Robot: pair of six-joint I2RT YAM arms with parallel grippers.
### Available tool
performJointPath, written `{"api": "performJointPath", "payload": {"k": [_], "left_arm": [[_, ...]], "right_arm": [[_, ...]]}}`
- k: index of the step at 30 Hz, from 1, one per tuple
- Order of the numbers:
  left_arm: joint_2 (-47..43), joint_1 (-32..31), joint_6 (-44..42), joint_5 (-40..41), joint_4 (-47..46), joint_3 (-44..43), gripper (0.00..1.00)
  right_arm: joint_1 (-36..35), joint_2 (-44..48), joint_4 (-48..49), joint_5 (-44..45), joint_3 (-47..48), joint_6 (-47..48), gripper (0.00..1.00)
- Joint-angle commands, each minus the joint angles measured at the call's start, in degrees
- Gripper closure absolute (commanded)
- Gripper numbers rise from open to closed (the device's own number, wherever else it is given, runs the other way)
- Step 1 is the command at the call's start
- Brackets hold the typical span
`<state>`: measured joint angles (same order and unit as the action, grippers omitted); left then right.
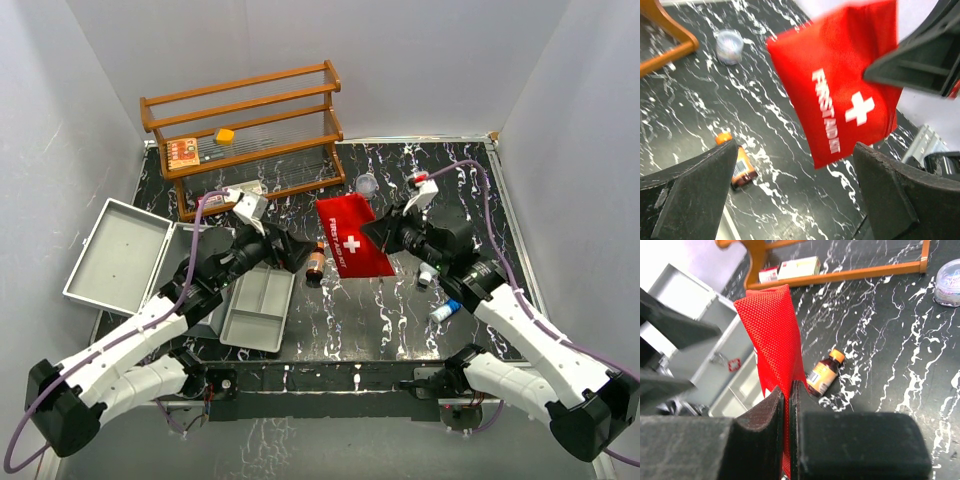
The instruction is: Organize the medicine kit
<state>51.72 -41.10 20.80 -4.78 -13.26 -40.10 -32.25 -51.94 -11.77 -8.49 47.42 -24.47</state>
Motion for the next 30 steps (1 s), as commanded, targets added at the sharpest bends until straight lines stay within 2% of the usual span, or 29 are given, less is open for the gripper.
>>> {"api": "performJointPath", "payload": {"k": [1,5,14,19,26,30], "left_arm": [[2.14,-0.11,5.33,-7.33,-5.34,2.36,0.01],[4.96,-0.12,8.23,-11.27,-7.68,2.7,0.01],[6.87,-0.1,16.47,-12.28,-7.95,3.28,0.04],[5.04,-0.06,21.32,-11.11,-11.72,6.65,0.05],[4.14,-0.02,24.01,-11.52,-18.89,7.49,0.08],[3.1,-0.01,23.31,-18.3,-25.78,6.91,0.13]], "right_arm": [[-0.24,-0.05,3.98,5.69,5.52,-11.61,1.0],[-0.21,-0.75,3.17,5.14,6.42,-16.62,1.0],[-0.27,-2.23,5.97,0.94,7.2,-20.24,1.0],[-0.25,-2.65,10.6,-2.61,7.36,-22.55,1.0],[-0.24,-2.79,10.96,-6.04,9.51,-24.0,1.0],[-0.19,-1.91,11.26,-10.46,9.26,-25.2,1.0]]}}
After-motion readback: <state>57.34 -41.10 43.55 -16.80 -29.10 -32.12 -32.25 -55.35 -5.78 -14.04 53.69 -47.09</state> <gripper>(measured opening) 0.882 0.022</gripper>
